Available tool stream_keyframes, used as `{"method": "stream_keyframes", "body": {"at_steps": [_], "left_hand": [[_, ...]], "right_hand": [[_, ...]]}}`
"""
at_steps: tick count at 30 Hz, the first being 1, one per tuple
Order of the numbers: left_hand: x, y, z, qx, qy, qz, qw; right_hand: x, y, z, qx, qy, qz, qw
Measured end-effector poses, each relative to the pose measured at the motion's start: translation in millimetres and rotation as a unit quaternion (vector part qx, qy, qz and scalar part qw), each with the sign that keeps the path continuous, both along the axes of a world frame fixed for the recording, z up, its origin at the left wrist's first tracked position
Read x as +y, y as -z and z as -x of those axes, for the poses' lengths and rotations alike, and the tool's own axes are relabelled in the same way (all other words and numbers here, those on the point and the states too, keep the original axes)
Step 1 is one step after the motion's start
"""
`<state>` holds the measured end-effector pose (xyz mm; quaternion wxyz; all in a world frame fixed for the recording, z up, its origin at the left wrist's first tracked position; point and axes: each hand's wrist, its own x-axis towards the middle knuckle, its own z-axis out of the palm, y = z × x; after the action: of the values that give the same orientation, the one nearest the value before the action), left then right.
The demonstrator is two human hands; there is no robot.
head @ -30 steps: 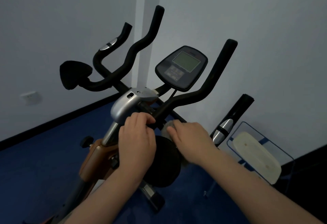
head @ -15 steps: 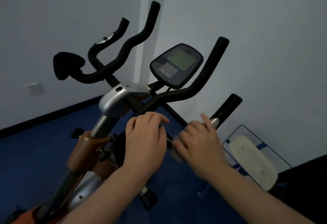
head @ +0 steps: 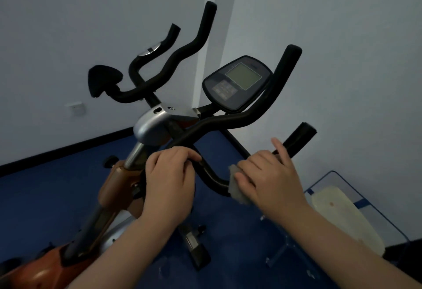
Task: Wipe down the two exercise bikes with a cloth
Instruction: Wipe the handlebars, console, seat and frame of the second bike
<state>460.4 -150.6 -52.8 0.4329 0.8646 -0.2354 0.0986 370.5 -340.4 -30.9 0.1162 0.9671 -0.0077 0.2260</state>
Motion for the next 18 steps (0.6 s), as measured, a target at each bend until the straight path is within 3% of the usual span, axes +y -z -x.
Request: {"method": "stream_keyframes", "body": {"at_steps": [4, 10, 13, 15, 18], "left_hand": [[6, 3, 3, -0.003, -0.048, 0.029, 0.998], [14, 10, -5, -0.011, -0.105, 0.031, 0.994], [19, 14, -7, -0.005, -0.114, 0.031, 0.993], [18, 15, -8, -0.003, -0.113, 0.035, 0.993], [18, 17, -9, -0.005, -0.107, 0.045, 0.993]], "right_hand": [[51, 7, -18, 0.034, 0.082, -0.022, 0.996], [57, 2, -61, 0.251, 0.064, -0.053, 0.964], [55, 7, -49, 0.247, 0.034, -0.029, 0.968], [53, 10, -47, 0.239, 0.054, -0.062, 0.967], [51, 6, -75, 0.303, 0.044, -0.089, 0.948]]}}
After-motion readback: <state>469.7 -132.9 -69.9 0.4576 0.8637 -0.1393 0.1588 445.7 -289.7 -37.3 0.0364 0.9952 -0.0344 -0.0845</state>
